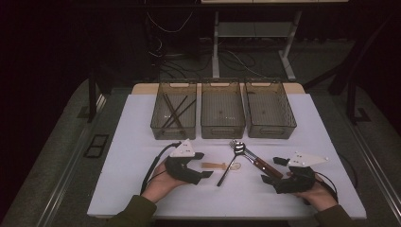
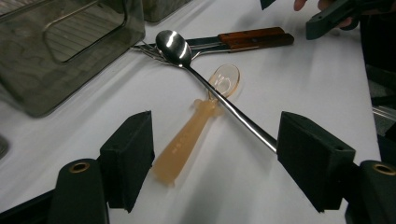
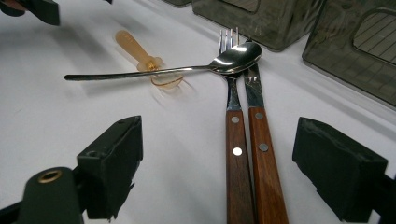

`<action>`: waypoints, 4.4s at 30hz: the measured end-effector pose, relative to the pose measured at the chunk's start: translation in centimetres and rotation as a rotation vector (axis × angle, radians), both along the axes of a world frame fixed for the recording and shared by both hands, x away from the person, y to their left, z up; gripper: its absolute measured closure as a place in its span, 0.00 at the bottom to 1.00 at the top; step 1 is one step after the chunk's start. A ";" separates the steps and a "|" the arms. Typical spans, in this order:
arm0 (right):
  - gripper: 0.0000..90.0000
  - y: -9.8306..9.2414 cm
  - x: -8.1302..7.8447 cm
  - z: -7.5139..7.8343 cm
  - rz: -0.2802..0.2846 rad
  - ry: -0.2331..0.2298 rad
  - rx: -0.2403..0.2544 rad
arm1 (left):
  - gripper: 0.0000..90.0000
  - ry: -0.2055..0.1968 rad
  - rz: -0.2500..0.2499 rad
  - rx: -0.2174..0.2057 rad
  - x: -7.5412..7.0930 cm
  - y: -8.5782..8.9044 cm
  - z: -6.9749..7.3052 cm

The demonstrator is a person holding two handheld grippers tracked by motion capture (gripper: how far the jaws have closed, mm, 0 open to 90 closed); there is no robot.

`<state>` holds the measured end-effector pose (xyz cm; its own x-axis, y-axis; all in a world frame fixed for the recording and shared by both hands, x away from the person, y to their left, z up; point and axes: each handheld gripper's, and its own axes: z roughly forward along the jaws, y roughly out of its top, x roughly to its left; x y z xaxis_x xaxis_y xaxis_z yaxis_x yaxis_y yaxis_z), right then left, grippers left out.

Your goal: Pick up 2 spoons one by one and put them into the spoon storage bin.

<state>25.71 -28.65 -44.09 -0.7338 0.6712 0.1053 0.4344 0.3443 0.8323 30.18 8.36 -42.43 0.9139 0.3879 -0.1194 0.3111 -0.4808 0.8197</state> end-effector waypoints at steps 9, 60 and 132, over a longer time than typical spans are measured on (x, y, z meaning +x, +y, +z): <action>0.18 -0.1 0.0 0.1 -0.004 -0.002 0.003 | 0.42 0.056 -0.054 0.022 -0.3 -2.7 -0.8; 0.18 0.1 0.0 0.1 -0.001 -0.009 -0.003 | 0.88 0.122 0.046 0.170 -0.6 -4.1 -2.3; 0.89 1.0 6.8 -0.3 -0.010 0.191 0.048 | 0.90 -0.017 0.009 0.140 -1.3 -3.7 -1.3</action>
<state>32.54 -27.65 -44.40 -0.6909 0.6690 0.2740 0.5894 0.3017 0.7494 28.92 4.66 -43.69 0.9116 0.4082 -0.0482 0.3030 -0.5883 0.7497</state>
